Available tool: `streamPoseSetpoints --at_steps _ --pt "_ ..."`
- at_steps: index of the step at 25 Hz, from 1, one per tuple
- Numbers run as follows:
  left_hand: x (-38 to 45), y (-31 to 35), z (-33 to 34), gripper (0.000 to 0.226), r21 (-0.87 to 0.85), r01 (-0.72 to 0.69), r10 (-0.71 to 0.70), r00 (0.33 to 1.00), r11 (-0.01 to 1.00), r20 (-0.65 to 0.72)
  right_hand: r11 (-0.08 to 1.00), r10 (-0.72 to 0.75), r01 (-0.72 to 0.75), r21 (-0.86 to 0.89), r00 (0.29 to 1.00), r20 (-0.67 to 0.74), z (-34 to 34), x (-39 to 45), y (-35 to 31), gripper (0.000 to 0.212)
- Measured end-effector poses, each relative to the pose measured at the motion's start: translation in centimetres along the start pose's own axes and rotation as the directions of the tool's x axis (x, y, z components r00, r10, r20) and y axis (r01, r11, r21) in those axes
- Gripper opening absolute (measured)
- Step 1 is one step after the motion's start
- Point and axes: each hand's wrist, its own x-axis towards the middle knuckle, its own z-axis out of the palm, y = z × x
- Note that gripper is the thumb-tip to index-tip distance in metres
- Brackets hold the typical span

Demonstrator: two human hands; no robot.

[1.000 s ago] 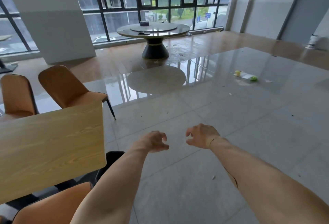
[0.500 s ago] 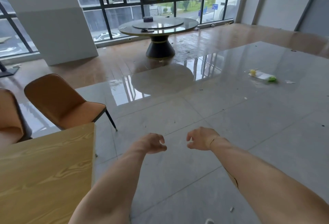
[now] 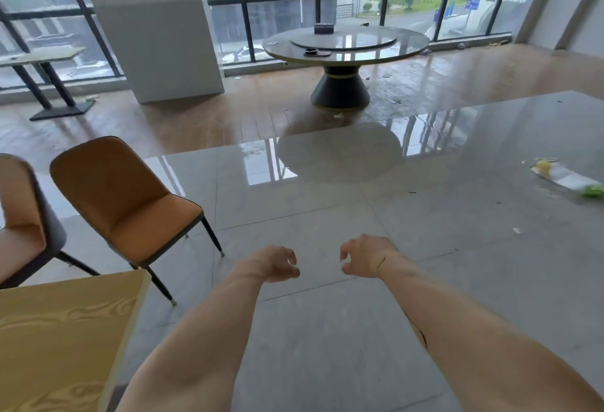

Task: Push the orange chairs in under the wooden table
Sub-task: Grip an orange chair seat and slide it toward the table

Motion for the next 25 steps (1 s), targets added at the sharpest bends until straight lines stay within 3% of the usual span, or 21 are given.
streamPoseSetpoints --at_steps 9,16,25 --pt "17.5 -6.3 -10.5 0.047 -0.125 0.111 -0.113 0.994 0.986 -0.002 0.99 -0.063 0.07 -0.119 0.996 0.063 -8.5 22.9 1.0 0.041" --pt "30.5 -12.3 -21.7 0.049 -0.123 0.122 -0.115 0.991 0.985 0.061 0.984 -0.147 0.156 -0.084 0.984 0.103 -18.5 40.1 -0.6 0.04" --pt "47.8 -19.6 -33.0 0.048 -0.171 0.221 -0.208 0.974 0.96 0.094 0.961 -0.23 0.25 -0.118 0.96 0.16 -25.9 63.7 -0.7 0.039"
